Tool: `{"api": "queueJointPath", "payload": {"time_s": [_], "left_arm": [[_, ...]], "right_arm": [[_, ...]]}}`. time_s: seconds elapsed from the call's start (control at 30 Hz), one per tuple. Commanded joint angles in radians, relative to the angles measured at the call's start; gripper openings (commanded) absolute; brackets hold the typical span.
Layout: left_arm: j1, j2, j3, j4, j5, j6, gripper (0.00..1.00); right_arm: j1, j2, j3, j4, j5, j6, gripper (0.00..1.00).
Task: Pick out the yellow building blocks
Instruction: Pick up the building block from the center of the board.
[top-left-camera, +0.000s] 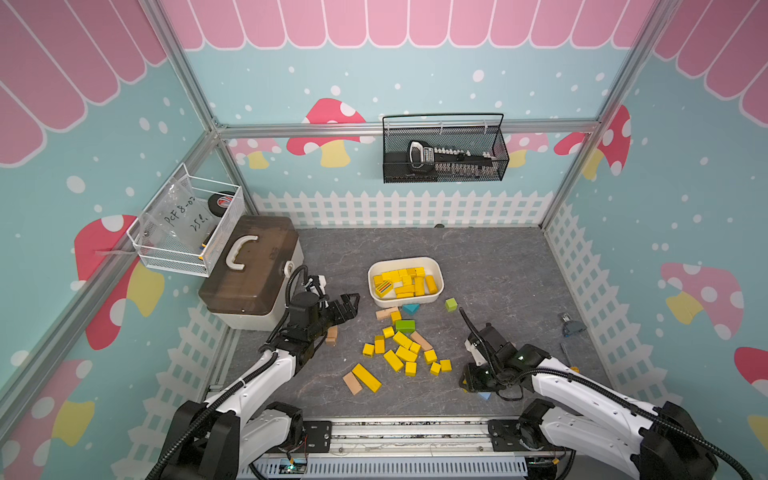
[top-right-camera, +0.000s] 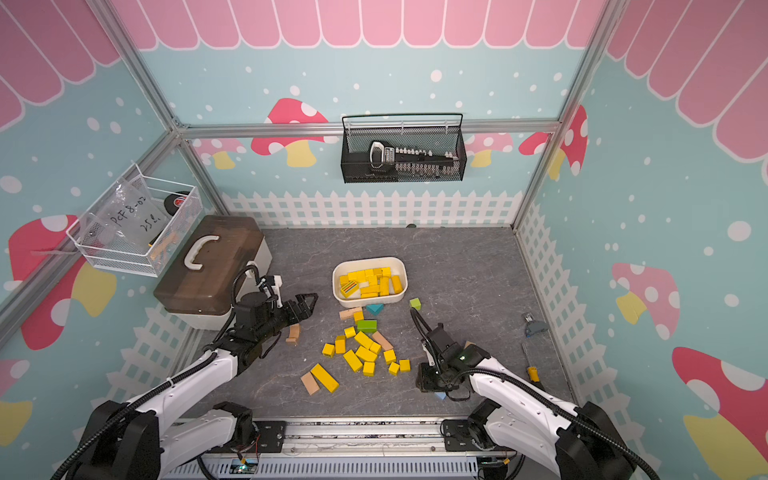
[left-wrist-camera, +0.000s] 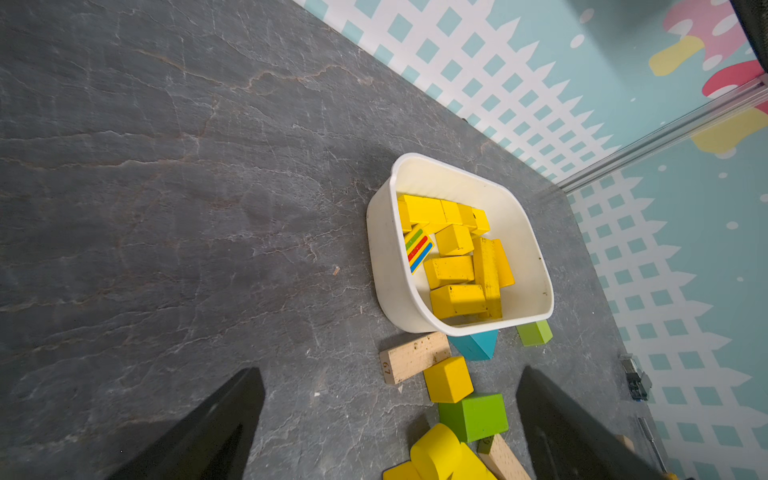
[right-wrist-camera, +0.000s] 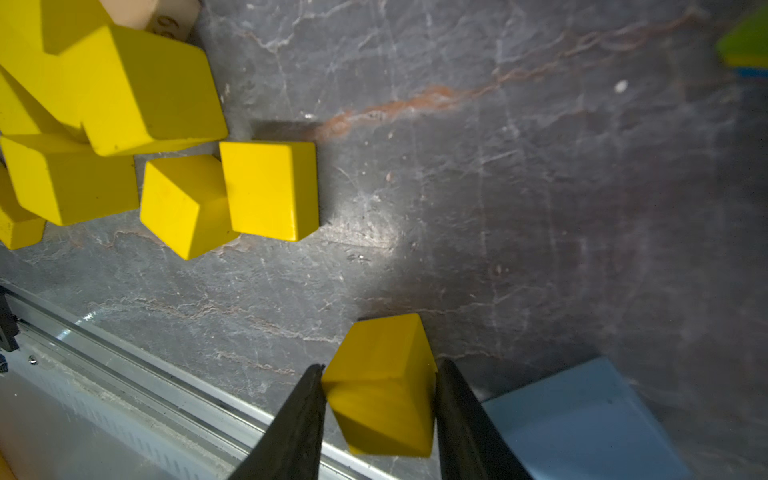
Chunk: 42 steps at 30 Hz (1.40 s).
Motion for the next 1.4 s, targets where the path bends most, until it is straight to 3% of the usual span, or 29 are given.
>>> {"api": "queueJointPath", "payload": {"time_s": [0.0, 0.13, 0.4, 0.67, 1.0, 1.37], "left_arm": [[0.008, 0.01, 0.012, 0.014, 0.009, -0.013, 1.0], [0.008, 0.009, 0.011, 0.015, 0.01, -0.013, 1.0], [0.008, 0.007, 0.011, 0.015, 0.012, -0.013, 1.0], [0.01, 0.005, 0.009, 0.017, 0.014, -0.013, 1.0], [0.017, 0.004, 0.006, 0.018, 0.018, -0.014, 1.0], [0.031, -0.017, -0.012, 0.031, 0.028, -0.024, 1.0]], "right_arm": [[0.006, 0.012, 0.036, 0.012, 0.017, 0.021, 0.41], [0.006, 0.023, 0.045, 0.036, 0.007, 0.031, 0.32], [0.005, 0.033, 0.088, 0.032, 0.049, 0.031, 0.31], [0.005, 0.12, 0.259, 0.005, 0.132, -0.021, 0.32], [-0.026, 0.383, 0.624, -0.03, 0.205, -0.153, 0.32], [-0.079, 0.715, 0.997, -0.065, 0.18, -0.243, 0.31]]}}
